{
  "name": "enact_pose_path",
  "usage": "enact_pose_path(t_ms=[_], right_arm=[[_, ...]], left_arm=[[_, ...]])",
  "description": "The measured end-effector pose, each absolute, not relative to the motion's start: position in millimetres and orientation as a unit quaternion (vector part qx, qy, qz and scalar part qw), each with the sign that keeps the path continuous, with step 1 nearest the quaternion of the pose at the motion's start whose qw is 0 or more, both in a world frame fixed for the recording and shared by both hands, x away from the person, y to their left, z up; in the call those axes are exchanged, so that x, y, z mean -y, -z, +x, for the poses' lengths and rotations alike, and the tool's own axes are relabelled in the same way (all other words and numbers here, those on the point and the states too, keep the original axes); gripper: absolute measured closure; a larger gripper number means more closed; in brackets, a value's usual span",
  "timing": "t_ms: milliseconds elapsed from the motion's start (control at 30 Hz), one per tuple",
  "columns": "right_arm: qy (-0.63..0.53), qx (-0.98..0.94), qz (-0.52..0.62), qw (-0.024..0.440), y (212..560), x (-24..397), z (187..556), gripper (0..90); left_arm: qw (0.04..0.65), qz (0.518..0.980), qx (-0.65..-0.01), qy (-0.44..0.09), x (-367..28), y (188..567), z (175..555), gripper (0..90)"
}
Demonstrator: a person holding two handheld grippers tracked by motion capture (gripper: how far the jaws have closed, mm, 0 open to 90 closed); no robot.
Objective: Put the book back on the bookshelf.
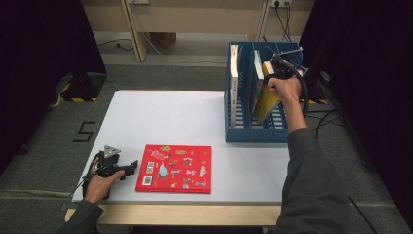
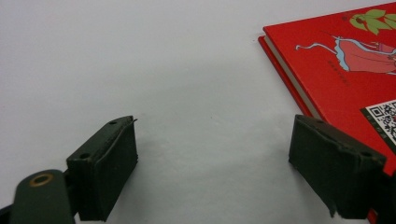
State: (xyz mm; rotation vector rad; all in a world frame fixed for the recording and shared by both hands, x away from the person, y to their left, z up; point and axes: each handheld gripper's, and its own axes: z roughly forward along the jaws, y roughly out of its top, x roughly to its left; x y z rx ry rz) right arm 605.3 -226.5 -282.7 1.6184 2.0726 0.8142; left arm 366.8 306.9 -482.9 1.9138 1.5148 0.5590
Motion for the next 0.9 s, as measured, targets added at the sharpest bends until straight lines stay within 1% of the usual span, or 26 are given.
enact_pose_path(t_ms=[300, 667, 900], right_arm=[[-0.311, -0.731, 0.578, 0.188, 279.7, 230.7, 597.3, 67.4], [-0.325, -0.728, 0.577, 0.177, 276.2, 235.4, 590.8, 66.0], [-0.354, -0.717, 0.575, 0.172, 277.6, 246.4, 581.2, 65.8]], left_arm=[[0.314, 0.726, -0.574, -0.213, -306.7, 483.1, 366.7, 14.6], [0.314, 0.726, -0.574, -0.213, -306.6, 483.2, 366.6, 14.6], [0.314, 0.726, -0.574, -0.214, -306.5, 483.3, 366.6, 14.5]])
